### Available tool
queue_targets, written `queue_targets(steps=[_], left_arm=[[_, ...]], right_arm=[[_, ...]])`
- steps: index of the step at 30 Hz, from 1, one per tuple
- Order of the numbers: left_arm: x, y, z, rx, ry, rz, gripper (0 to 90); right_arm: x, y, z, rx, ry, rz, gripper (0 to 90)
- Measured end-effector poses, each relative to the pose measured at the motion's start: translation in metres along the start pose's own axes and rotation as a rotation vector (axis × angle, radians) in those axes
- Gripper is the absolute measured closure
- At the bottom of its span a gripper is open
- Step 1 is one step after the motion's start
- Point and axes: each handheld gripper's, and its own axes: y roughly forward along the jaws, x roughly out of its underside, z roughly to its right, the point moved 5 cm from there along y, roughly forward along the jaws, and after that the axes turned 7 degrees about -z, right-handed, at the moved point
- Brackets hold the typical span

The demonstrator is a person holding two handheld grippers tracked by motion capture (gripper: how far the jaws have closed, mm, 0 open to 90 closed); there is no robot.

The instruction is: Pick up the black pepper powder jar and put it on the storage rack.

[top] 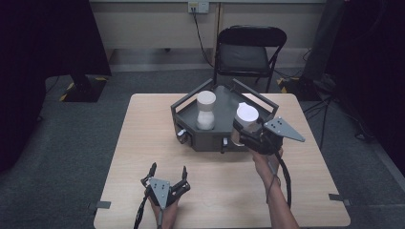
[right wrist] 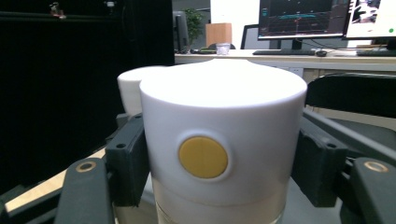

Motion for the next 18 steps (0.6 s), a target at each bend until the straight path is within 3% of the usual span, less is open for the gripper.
queue_targets(steps=[12,18], left_arm=[[0.0,0.0,0.0,0.0,0.001,0.0,0.0],[0.0,0.0,0.0,0.001,0.0,0.0,0.0]], right_arm=[[-0.014,0.027,0.001,0.077,0.017,0.001,29.8],[-0.017,0.041,-0.002,0.112,-0.009,-0.011,29.8]])
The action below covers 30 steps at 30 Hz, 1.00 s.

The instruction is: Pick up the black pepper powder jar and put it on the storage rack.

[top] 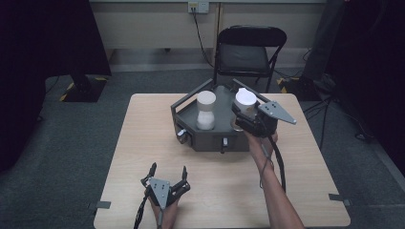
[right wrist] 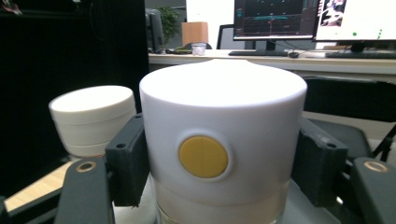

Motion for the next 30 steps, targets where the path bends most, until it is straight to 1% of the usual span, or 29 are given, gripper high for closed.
queue_targets(steps=[1,5,7,11,13,18,25,27,30], left_arm=[[0.0,0.0,0.0,0.0,0.001,0.0,0.0],[0.0,0.0,0.0,0.0,0.001,0.0,0.0],[0.0,0.0,0.0,0.0,0.001,0.0,0.0],[0.0,0.0,0.0,0.0,0.001,0.0,0.0],[0.0,0.0,0.0,0.0,0.001,0.0,0.0],[0.0,0.0,0.0,0.0,0.001,-0.001,0.0],[0.0,0.0,0.0,0.0,0.001,0.0,0.0],[0.0,0.0,0.0,0.0,0.001,-0.001,0.0],[0.0,0.0,0.0,0.0,0.001,0.0,0.0]], right_arm=[[0.0,0.003,0.0,0.006,-0.004,-0.005,29.8],[0.003,0.012,0.001,0.023,0.016,-0.019,29.8],[0.005,0.016,0.0,0.033,0.014,-0.028,29.8],[0.012,0.022,-0.002,0.044,0.012,-0.011,29.8],[0.012,0.024,-0.003,0.051,0.009,-0.012,29.8],[0.018,0.029,-0.002,0.074,0.024,-0.018,29.8],[0.021,0.031,-0.001,0.069,0.018,-0.027,29.8],[0.022,0.031,-0.002,0.071,0.014,-0.022,29.8],[0.021,0.031,-0.001,0.066,0.007,-0.03,29.8]])
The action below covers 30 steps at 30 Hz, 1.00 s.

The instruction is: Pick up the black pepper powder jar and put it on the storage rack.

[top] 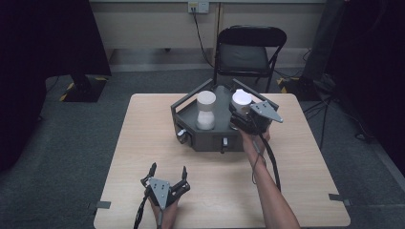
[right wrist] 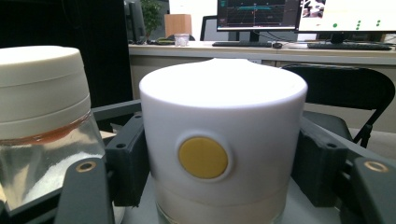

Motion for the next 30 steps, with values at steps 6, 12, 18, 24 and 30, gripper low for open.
queue_targets(steps=[6,12,18,24,30], left_arm=[[0.0,0.0,0.0,0.0,0.0,0.0,0.0],[0.0,0.0,0.0,0.0,0.0,0.0,0.0],[0.0,0.0,0.0,0.0,0.0,0.0,0.0],[0.0,0.0,0.0,0.0,0.0,0.0,0.0],[0.0,0.0,0.0,0.0,0.0,0.0,0.0]], right_arm=[[0.0009,-0.0001,0.0,0.002,-0.004,0.002,29.8],[0.0026,-0.0013,0.0009,-0.001,-0.002,0.006,29.7],[0.0034,-0.0015,0.0003,0.0,-0.003,0.01,29.6],[0.0059,-0.0019,0.0043,-0.022,0.001,0.037,18.6],[0.0064,0.0012,0.0051,0.006,0.033,0.023,0.0]])
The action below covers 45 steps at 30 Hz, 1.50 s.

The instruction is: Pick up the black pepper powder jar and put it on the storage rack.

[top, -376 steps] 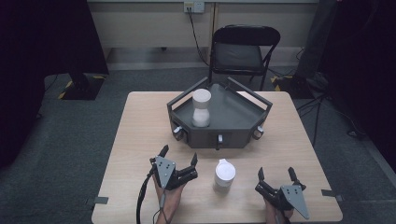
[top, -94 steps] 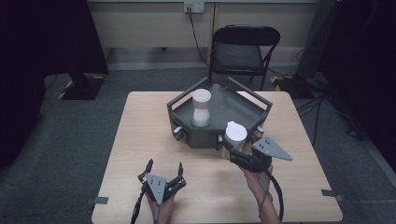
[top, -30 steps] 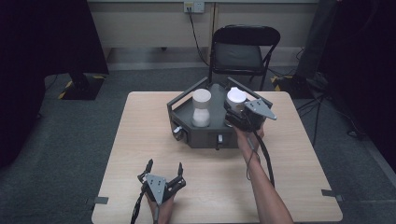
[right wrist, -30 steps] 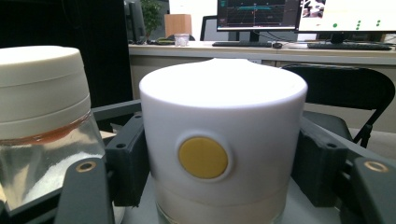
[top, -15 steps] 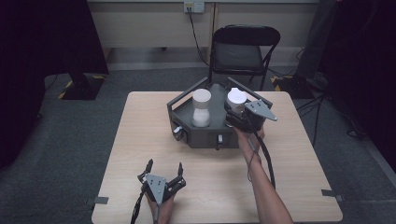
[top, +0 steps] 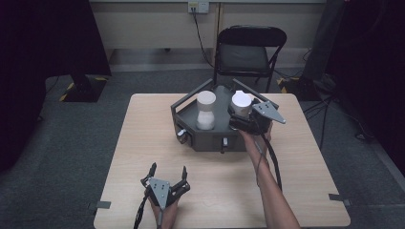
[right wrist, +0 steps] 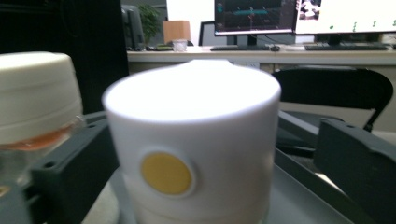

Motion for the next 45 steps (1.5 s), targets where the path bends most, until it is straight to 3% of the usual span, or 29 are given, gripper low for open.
queue_targets(steps=[6,45], left_arm=[[0.0,0.0,0.0,0.0,0.0,0.0,0.0],[0.0,0.0,0.0,-0.001,0.0,0.0,0.0]], right_arm=[[0.0,-0.002,0.002,-0.025,0.009,0.008,0.0],[0.006,-0.015,0.003,-0.004,-0.021,0.029,0.0]])
